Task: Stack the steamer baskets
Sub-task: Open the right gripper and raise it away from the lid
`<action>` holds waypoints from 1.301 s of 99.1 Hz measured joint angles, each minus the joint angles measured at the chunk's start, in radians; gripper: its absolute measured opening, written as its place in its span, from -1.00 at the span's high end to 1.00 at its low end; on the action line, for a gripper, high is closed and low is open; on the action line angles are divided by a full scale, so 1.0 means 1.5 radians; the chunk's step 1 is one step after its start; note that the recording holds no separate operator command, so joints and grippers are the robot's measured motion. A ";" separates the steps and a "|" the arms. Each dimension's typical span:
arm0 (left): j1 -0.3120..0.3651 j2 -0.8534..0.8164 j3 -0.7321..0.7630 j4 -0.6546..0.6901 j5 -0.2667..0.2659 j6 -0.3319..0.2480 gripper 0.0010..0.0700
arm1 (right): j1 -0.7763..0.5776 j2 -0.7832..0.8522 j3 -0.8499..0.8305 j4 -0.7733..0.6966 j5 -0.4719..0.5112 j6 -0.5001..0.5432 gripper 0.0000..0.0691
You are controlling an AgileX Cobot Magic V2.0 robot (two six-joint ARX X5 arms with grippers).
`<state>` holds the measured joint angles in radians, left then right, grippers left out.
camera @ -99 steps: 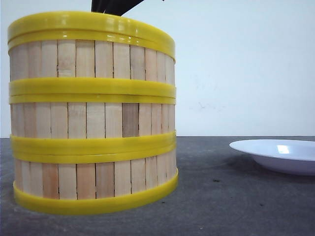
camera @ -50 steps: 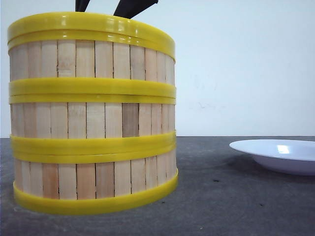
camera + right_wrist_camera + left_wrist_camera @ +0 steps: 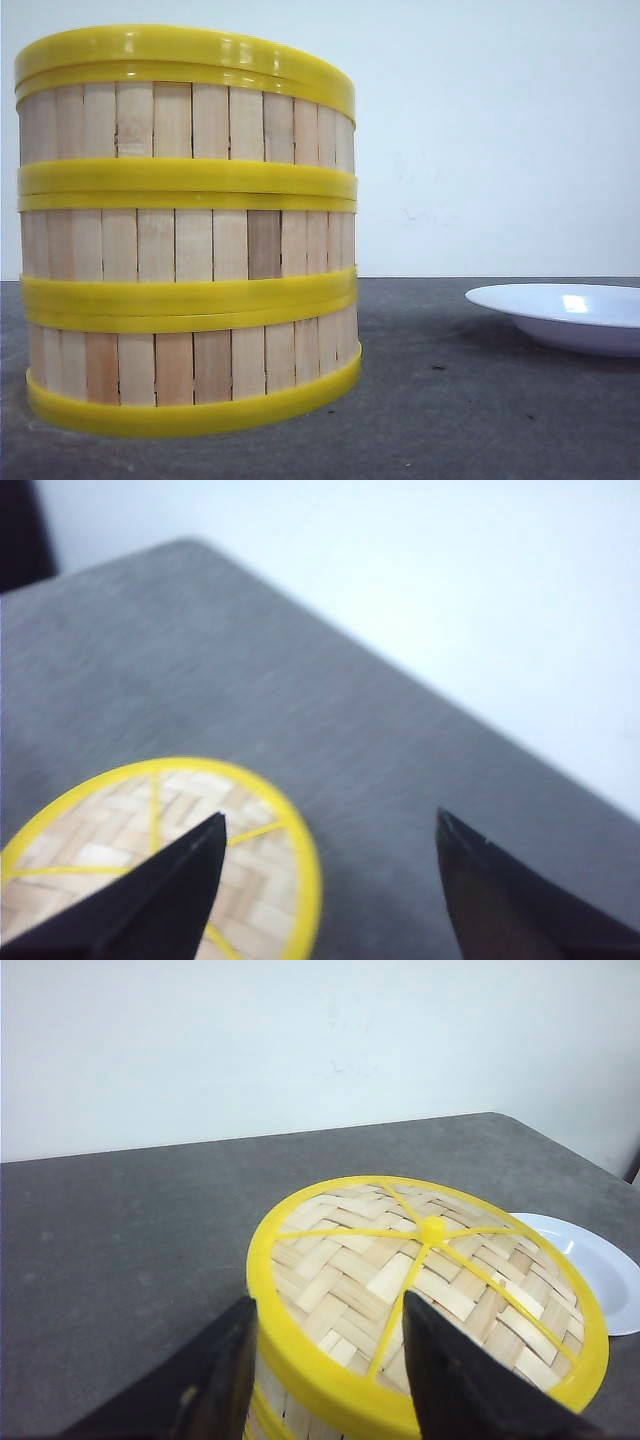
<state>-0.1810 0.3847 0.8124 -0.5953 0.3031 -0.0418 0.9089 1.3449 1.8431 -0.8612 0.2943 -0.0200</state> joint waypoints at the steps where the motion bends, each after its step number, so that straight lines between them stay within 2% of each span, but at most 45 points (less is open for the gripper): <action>1: 0.000 0.000 0.000 0.000 0.000 0.000 0.24 | 0.000 -0.005 0.000 -0.001 0.003 -0.001 -0.18; 26: 0.000 0.000 -0.005 0.001 0.000 0.005 0.24 | 0.000 -0.130 -0.010 -0.071 0.099 -0.007 -0.18; 46: 0.000 0.000 -0.053 0.001 0.000 0.010 0.24 | 0.000 -0.255 -0.153 -0.070 0.152 -0.006 -0.18; 65: 0.000 0.000 -0.103 -0.001 0.000 0.001 0.24 | 0.000 -0.393 -0.363 -0.040 0.156 0.033 -0.18; 84: 0.000 0.000 -0.109 0.000 0.000 -0.010 0.24 | 0.000 -0.497 -0.551 -0.016 0.172 0.100 -0.18; 93: 0.000 0.000 -0.109 0.000 0.000 -0.013 0.24 | 0.000 -0.508 -0.592 -0.017 0.172 0.127 -0.18; 111: 0.000 0.000 -0.109 0.000 0.000 -0.018 0.25 | 0.000 -0.508 -0.595 -0.001 0.172 0.151 -0.17; 117: 0.000 0.000 -0.109 0.000 0.000 -0.018 0.38 | 0.000 -0.510 -0.595 0.010 0.173 0.155 0.00; 124: 0.000 0.000 -0.109 0.000 0.000 -0.020 0.76 | 0.000 -0.510 -0.595 0.020 0.173 0.156 0.53; 129: 0.000 0.000 -0.109 0.000 0.000 -0.020 0.88 | 0.000 -0.510 -0.595 0.023 0.173 0.156 0.77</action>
<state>-0.1810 0.3847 0.6491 -0.5953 0.3035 -0.0711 0.9089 0.5800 0.9508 -0.8265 0.5533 0.2146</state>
